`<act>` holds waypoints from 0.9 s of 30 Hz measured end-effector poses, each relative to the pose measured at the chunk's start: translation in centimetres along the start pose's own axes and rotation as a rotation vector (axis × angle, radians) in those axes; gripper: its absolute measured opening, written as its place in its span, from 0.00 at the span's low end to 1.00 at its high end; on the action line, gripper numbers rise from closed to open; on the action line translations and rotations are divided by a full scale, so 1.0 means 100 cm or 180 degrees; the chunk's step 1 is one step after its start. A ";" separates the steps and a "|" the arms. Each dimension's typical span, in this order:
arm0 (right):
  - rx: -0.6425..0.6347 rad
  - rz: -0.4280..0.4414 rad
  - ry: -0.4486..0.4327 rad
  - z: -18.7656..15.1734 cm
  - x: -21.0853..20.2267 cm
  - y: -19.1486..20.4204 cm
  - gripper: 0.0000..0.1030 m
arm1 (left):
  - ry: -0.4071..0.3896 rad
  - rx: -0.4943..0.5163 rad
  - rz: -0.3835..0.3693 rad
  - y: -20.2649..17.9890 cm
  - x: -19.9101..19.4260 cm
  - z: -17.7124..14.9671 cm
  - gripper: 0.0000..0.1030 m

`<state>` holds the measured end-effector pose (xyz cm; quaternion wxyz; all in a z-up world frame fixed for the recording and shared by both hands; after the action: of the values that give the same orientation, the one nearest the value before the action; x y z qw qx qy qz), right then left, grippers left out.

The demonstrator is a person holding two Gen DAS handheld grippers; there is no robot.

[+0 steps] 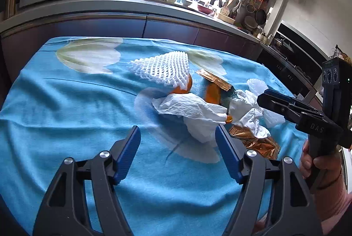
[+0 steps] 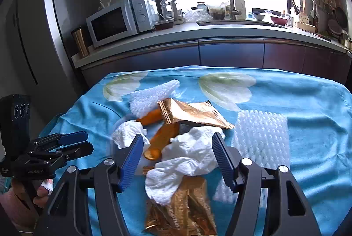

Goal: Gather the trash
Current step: 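Grasp a white tissue with the left gripper while the right gripper grasps another tissue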

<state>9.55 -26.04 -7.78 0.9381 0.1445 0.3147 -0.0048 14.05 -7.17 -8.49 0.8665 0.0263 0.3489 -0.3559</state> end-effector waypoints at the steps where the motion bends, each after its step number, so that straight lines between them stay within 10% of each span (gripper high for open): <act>1: 0.0024 -0.0015 0.0021 -0.002 0.000 -0.006 0.62 | 0.0031 -0.0012 -0.0015 -0.002 0.006 0.002 0.68; 7: 0.0026 0.0010 0.0139 -0.011 0.011 -0.012 0.62 | 0.0203 -0.0197 -0.0092 0.000 0.032 0.013 0.69; 14: 0.0058 0.0019 0.0203 -0.014 0.016 -0.019 0.58 | 0.0432 -0.0354 -0.0241 -0.002 0.059 0.015 0.43; 18: 0.0102 0.0026 0.0215 -0.015 0.016 -0.023 0.42 | 0.0477 -0.0362 -0.0294 -0.004 0.065 0.015 0.16; 27: 0.0197 0.0210 0.0158 -0.012 0.004 -0.029 0.16 | 0.0325 -0.0270 -0.0307 -0.010 0.048 0.014 0.05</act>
<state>8.88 -28.45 -9.67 0.9248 0.1838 0.3326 0.0200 16.65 -11.17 -10.19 0.8298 -0.0090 0.4083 -0.3804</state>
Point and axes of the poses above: each gripper's, at about its wrist camera, not at the fingertips, and x roughly the way its jaws point, y to its left, z to its top, the point moved 2 cm from there along x, roughly the way its jaws point, and after that the axes turned 8 degrees about x, right-handed, at the moved point
